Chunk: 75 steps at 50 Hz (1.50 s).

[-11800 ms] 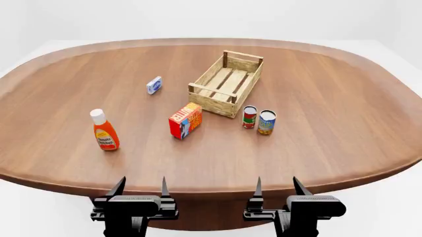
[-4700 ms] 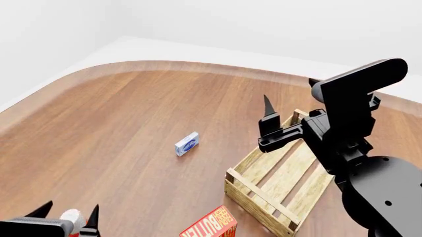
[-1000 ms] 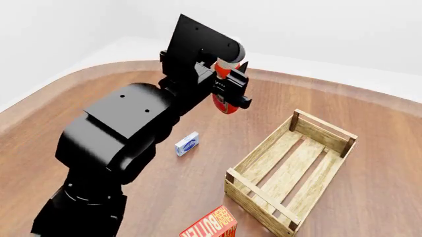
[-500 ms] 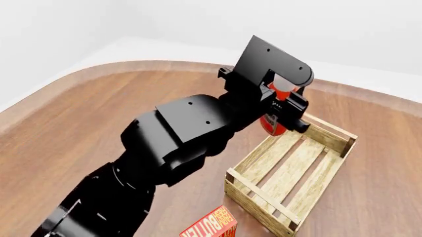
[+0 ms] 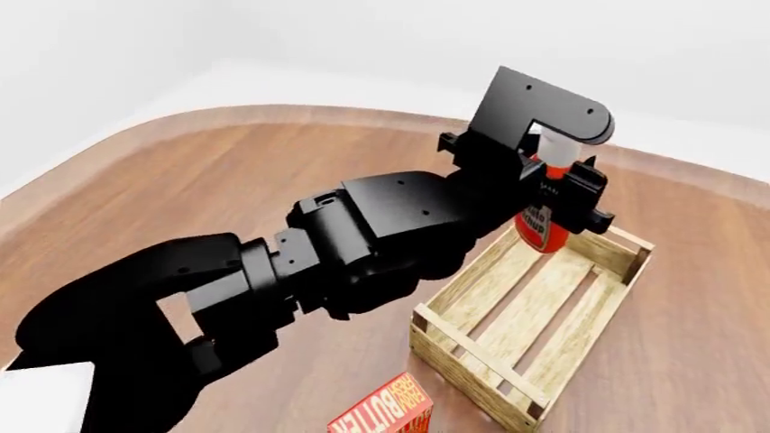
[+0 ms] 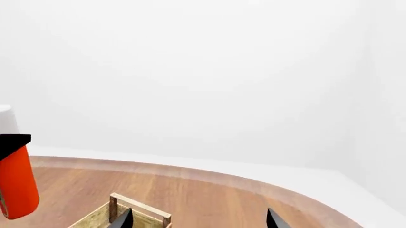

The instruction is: Pick up the ketchup, and put it in the wooden tray.

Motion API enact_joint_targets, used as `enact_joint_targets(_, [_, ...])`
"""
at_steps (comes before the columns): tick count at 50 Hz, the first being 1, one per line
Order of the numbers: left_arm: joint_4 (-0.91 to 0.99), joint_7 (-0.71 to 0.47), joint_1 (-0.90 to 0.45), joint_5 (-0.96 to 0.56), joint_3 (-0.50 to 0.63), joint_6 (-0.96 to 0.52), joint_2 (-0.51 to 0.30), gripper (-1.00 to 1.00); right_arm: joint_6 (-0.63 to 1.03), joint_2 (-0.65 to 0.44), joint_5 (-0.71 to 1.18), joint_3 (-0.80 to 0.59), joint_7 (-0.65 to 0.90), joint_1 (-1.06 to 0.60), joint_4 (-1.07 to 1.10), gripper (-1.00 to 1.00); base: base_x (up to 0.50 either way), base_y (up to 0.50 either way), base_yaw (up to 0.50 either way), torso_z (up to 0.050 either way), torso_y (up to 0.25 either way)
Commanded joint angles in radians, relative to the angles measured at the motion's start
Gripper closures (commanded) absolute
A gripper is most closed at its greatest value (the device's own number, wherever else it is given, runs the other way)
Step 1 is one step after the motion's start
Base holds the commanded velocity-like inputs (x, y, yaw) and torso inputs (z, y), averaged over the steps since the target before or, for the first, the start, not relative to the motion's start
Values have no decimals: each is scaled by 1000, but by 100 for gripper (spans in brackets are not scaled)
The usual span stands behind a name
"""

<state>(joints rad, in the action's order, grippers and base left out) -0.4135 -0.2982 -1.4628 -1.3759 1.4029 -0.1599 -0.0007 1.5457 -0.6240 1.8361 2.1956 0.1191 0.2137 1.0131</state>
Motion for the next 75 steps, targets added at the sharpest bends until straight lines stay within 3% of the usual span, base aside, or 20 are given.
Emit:
enact_joint_targets(1, [-63, -42, -61, -159, 166, 171, 1, 100, -2, 43, -99, 93, -165, 44, 3, -100, 0, 0, 0, 0, -105])
enact_joint_targets(31, [55, -87, -70, -175, 167, 173, 1, 100, -73, 77, -160, 108, -228, 99, -1, -100, -1, 0, 0, 0, -183])
enact_joint_targets(56, [48, -111, -68, -71, 163, 173, 1, 100, -109, 93, -163, 88, -200, 119, -6, -100, -1, 0, 0, 0, -214])
enact_joint_targets(75, [42, -115, -105, -81, 163, 205, 1, 100, -132, 102, -158, 75, -177, 130, -12, -100, -1, 1, 0, 0, -218])
